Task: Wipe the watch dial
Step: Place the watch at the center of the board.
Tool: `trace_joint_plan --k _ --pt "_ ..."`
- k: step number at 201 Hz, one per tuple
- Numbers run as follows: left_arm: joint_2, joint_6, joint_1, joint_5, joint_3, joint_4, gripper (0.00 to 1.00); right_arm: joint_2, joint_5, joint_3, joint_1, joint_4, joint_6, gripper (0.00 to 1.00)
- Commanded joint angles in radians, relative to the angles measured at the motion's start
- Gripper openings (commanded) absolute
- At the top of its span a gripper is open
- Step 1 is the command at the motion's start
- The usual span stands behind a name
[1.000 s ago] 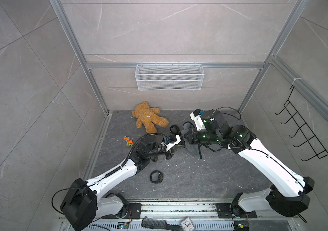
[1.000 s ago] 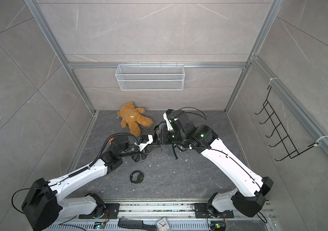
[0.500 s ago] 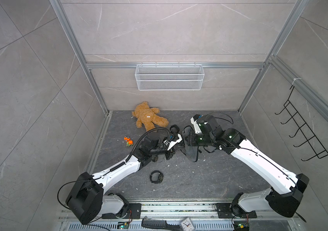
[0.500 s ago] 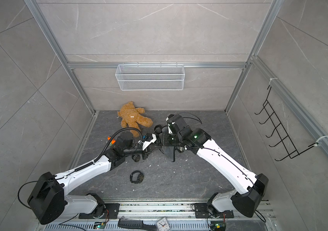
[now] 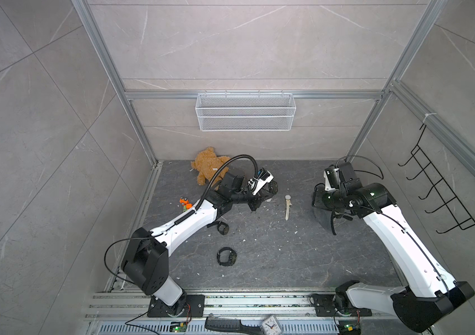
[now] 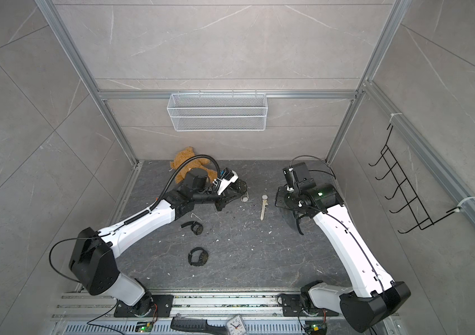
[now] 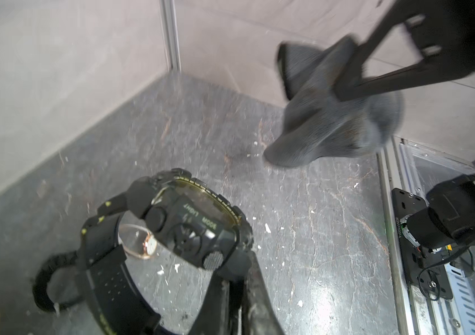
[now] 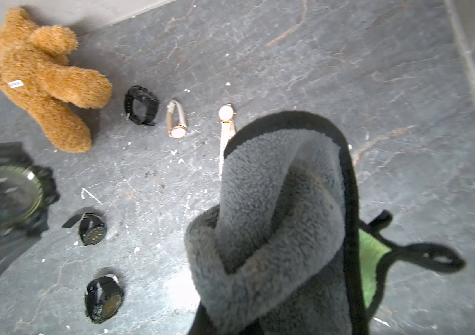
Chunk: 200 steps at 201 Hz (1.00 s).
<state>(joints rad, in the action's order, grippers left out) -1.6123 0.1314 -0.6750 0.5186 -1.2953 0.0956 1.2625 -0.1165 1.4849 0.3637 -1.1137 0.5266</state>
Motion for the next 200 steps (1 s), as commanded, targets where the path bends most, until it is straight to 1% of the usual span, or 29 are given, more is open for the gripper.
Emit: trace_joint_plan --k 1,25,48,87,113,124,143,177,200 --pt "-0.041 -0.07 0.0 -0.026 -0.063 0.116 0.0 -0.028 -0.04 0.007 -0.011 -0.038 -0.015 0.0" --pt "-0.095 -0.1 -0.006 -0.029 -0.074 0.113 0.0 -0.038 -0.048 0.015 -0.014 -0.051 -0.009 0.0" --pt "-0.201 -0.111 -0.015 -0.062 -0.167 0.147 0.0 -0.04 -0.043 0.027 -0.017 -0.058 -0.006 0.0" --pt "-0.488 -0.11 -0.021 -0.224 -0.543 0.375 0.0 -0.045 -0.066 0.082 -0.022 -0.11 -0.007 0.0" --pt "-0.681 -0.11 -0.021 -0.28 -0.816 0.512 0.0 -0.054 -0.096 0.122 -0.031 -0.182 -0.01 0.0" --pt "-0.756 -0.114 -0.024 -0.296 -0.896 0.546 0.0 -0.061 -0.106 0.135 -0.035 -0.202 -0.016 0.0" --pt "-0.822 -0.116 -0.031 -0.311 -0.973 0.55 0.0 -0.066 -0.116 0.164 -0.04 -0.239 -0.016 0.0" --pt "-0.915 -0.117 -0.062 -0.305 -1.096 0.571 0.0 -0.08 -0.142 0.201 -0.044 -0.294 -0.006 0.0" --pt "-0.946 -0.097 -0.095 -0.307 -1.124 0.571 0.0 -0.094 -0.156 0.203 -0.046 -0.322 0.004 0.0"
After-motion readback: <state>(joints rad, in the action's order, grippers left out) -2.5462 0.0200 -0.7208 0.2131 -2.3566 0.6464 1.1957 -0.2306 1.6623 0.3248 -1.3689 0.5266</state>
